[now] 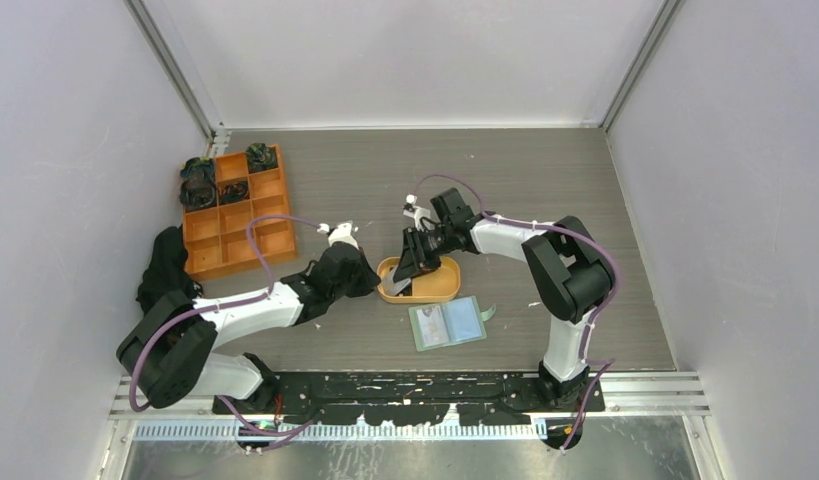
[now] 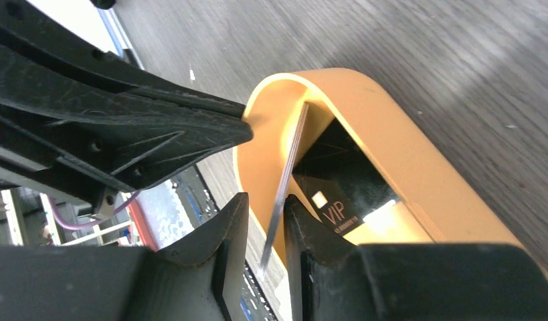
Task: Put the credit cards into the card holder
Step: Pick up the credit card from the storage box.
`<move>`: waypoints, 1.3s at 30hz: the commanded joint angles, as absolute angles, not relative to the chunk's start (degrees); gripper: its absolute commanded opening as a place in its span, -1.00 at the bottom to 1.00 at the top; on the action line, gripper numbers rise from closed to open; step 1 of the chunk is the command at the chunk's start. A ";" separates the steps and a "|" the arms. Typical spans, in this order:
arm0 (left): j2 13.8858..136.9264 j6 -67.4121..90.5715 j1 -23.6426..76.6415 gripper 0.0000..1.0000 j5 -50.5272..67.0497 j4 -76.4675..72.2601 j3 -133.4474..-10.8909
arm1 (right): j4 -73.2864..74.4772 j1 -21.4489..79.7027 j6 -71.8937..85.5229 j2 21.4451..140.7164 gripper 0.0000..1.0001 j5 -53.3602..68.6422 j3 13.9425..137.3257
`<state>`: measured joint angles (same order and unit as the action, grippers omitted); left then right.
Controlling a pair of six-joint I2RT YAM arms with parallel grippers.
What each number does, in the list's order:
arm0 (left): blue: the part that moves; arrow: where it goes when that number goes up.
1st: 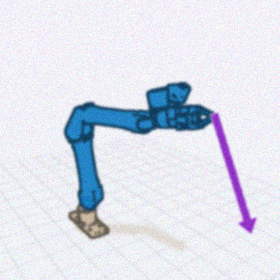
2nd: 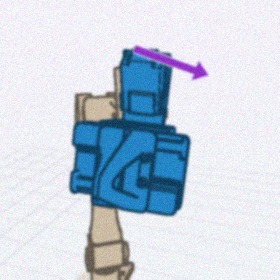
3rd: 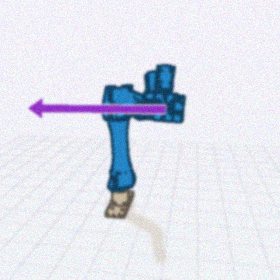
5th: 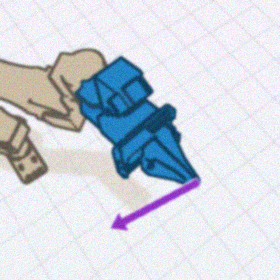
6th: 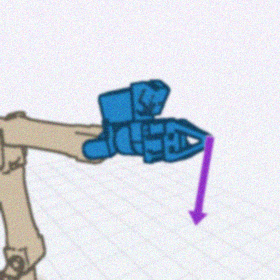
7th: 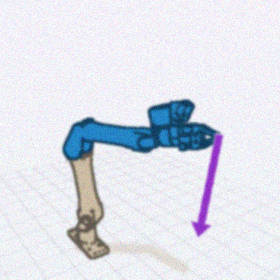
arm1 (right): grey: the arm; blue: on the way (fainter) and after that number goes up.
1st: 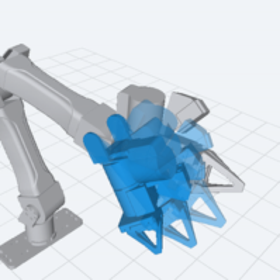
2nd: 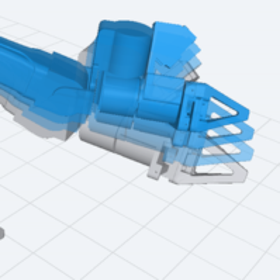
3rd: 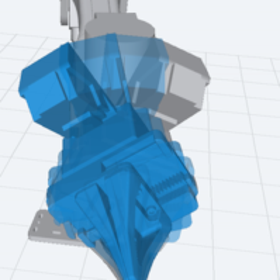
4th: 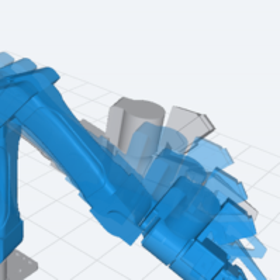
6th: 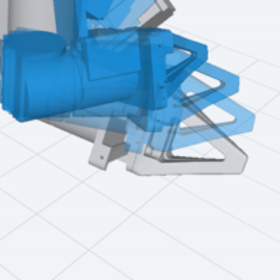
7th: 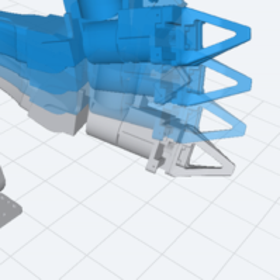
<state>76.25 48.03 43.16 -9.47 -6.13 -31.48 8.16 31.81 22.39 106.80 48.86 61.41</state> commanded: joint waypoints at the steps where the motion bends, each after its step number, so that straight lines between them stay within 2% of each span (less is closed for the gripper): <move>1: 75.89 49.25 43.44 -1.00 -10.84 -9.98 -33.69 | 12.60 32.21 19.26 106.86 -0.35 43.31 64.86; 16: 78.80 53.33 43.42 -1.00 -15.00 -9.93 -36.07 | 12.80 30.84 24.52 110.93 -0.35 45.97 66.86; 22: 80.80 53.74 43.42 -1.00 -14.33 -11.11 -36.65 | 13.11 28.82 26.17 110.65 -0.43 48.29 67.37; 39: 80.31 53.09 43.42 -1.00 -14.07 -11.06 -36.47 | 21.82 23.47 19.65 108.86 -0.51 51.20 69.77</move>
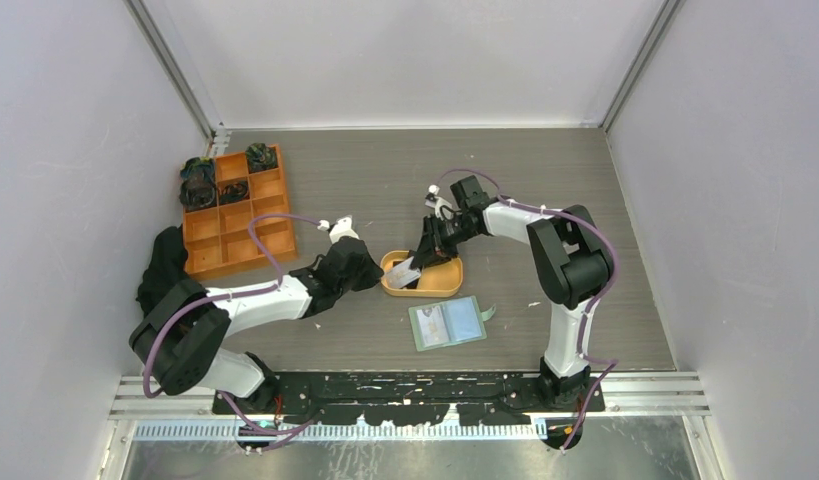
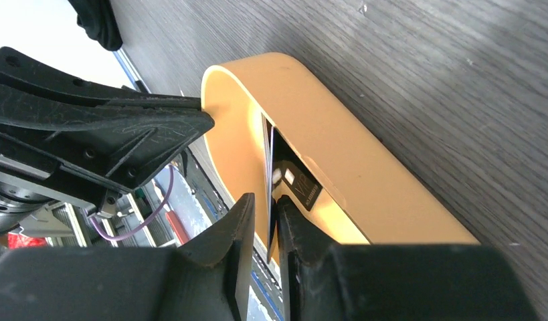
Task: Put the credit cards into the card holder
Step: Pick up the credit card from the storage box.
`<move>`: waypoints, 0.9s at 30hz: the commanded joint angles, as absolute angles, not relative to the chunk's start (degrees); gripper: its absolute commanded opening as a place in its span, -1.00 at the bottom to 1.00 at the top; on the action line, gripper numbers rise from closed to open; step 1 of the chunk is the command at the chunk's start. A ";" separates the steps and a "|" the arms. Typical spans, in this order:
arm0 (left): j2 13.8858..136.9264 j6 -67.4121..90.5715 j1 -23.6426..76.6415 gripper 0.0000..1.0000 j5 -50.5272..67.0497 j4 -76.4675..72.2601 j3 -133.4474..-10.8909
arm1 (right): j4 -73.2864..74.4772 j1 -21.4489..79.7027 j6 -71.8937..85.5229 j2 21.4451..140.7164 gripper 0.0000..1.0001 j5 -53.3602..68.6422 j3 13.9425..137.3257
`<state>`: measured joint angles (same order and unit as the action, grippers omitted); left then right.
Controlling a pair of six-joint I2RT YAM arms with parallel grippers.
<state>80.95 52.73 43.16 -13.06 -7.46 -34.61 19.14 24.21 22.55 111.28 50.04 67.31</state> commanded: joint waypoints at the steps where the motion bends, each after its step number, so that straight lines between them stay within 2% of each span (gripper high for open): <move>1: 80.33 53.09 43.44 -1.00 -14.02 -11.07 -36.47 | 22.07 23.08 19.37 108.85 -0.52 51.09 69.78; 14: 78.95 52.72 43.41 -1.00 -13.24 -11.47 -35.92 | 22.77 20.52 17.61 107.11 -0.86 45.33 68.96; 21: 77.40 51.83 43.08 -0.78 -11.87 -11.85 -35.58 | 25.37 18.55 12.83 103.46 -0.97 44.66 69.05; 27: 75.58 51.38 42.68 -0.74 -10.94 -12.14 -34.63 | 27.47 17.09 10.27 102.70 -0.96 45.86 69.52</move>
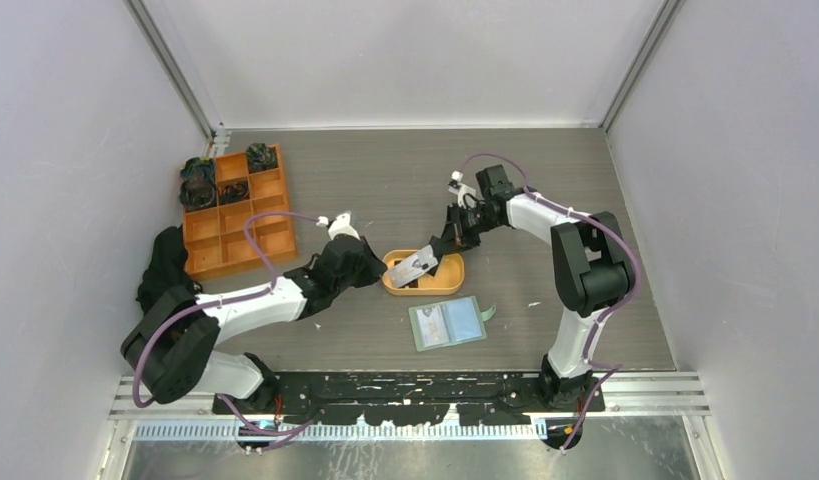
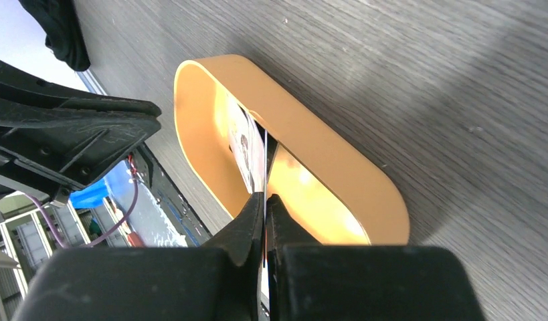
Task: Put the credit cards into the card holder
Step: Pick up the credit card from the storage box.
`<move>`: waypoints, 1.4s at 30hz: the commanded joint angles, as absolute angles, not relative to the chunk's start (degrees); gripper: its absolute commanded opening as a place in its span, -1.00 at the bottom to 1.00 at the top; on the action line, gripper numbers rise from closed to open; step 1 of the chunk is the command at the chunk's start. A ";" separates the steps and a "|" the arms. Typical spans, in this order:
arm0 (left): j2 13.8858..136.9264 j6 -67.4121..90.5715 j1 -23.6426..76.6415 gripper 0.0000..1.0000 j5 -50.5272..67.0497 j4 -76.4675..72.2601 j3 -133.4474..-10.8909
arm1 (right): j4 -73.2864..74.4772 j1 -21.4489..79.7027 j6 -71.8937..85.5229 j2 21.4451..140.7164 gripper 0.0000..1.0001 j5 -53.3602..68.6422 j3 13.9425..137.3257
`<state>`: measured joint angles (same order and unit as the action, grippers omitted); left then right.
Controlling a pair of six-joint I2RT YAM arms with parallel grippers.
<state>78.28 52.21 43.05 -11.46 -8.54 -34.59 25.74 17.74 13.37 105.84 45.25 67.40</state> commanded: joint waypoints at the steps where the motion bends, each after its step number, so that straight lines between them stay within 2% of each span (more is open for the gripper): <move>1: 75.31 51.33 42.63 -0.73 -10.72 -12.35 -34.45 | 27.67 17.12 9.97 102.80 -0.96 45.94 69.55; 14: 73.02 50.80 42.52 -0.69 -7.94 -13.70 -32.71 | 31.03 16.93 6.79 105.55 -0.88 45.62 70.83; 26: 66.18 46.77 42.51 -0.65 -2.93 -17.43 -29.08 | 34.74 13.16 1.39 98.84 -0.98 42.01 71.14; 30: 60.81 44.71 42.47 -0.38 -1.19 -19.17 -26.63 | 36.85 12.16 -2.19 96.17 -0.98 41.07 71.27; 36: 53.72 44.77 42.45 0.28 2.85 -31.76 -17.66 | 38.42 10.57 -6.00 90.56 -0.98 44.95 70.27; 38: 53.10 44.58 42.45 0.37 5.58 -39.02 -14.44 | 38.96 10.55 -7.87 88.74 -0.98 48.91 69.42; 42: 54.47 43.61 42.47 0.42 15.49 -51.11 -11.27 | 41.88 10.54 -12.69 86.04 -0.98 58.82 67.57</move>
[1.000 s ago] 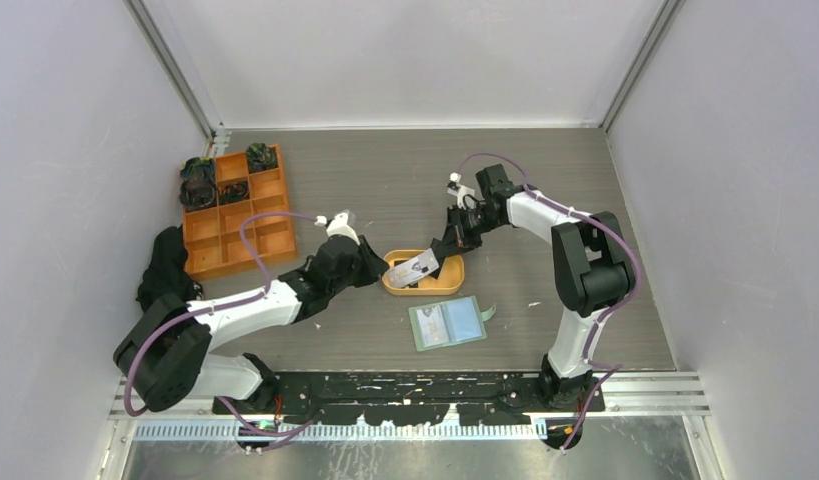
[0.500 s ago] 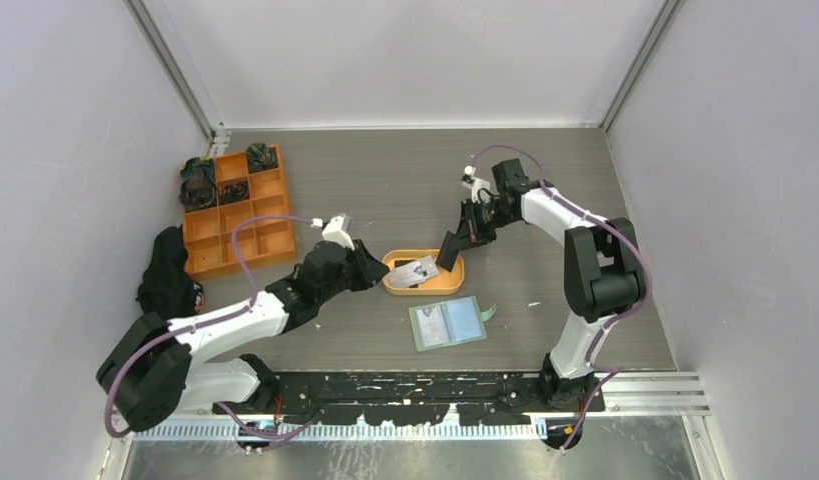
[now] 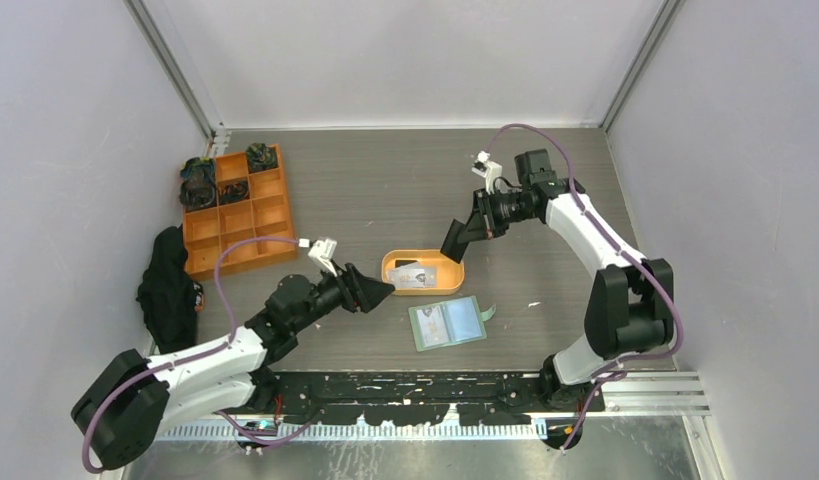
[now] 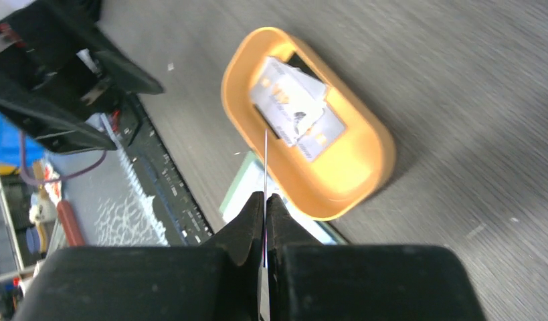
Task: Put the credit cards into the card holder
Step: Pick up the credit card from the storage box.
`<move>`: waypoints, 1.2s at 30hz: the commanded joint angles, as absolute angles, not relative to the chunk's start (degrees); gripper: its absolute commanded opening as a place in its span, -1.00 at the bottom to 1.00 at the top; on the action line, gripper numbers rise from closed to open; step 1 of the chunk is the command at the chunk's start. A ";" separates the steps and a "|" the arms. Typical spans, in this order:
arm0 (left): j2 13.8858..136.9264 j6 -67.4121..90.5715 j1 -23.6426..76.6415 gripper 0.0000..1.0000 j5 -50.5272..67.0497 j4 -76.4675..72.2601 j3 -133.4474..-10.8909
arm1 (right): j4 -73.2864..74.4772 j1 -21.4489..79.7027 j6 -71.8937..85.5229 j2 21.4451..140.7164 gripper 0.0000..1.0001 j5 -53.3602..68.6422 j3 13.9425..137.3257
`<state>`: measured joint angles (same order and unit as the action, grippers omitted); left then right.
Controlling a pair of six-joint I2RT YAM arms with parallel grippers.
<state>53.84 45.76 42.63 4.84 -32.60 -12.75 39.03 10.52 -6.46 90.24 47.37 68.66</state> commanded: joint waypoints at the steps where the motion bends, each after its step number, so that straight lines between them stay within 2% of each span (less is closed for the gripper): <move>1: 55.28 43.13 42.53 0.42 18.34 -53.07 -11.18 | 42.59 10.58 -13.84 85.48 -0.98 61.03 67.12; 5: 59.75 41.48 43.52 0.42 25.78 -57.79 -11.83 | 48.78 11.76 -22.36 83.94 -0.99 68.18 66.64; 10: 63.54 36.15 47.40 0.42 25.86 -60.89 -12.07 | 55.56 14.93 -33.79 82.07 -0.98 71.42 65.54; 20: 64.45 29.89 51.77 0.42 26.36 -61.00 -12.68 | 62.29 24.07 -47.09 82.87 -0.98 68.49 63.91; 36: 68.85 28.65 55.60 0.42 24.16 -61.96 -12.78 | 64.45 28.06 -50.81 84.56 -0.98 65.16 64.07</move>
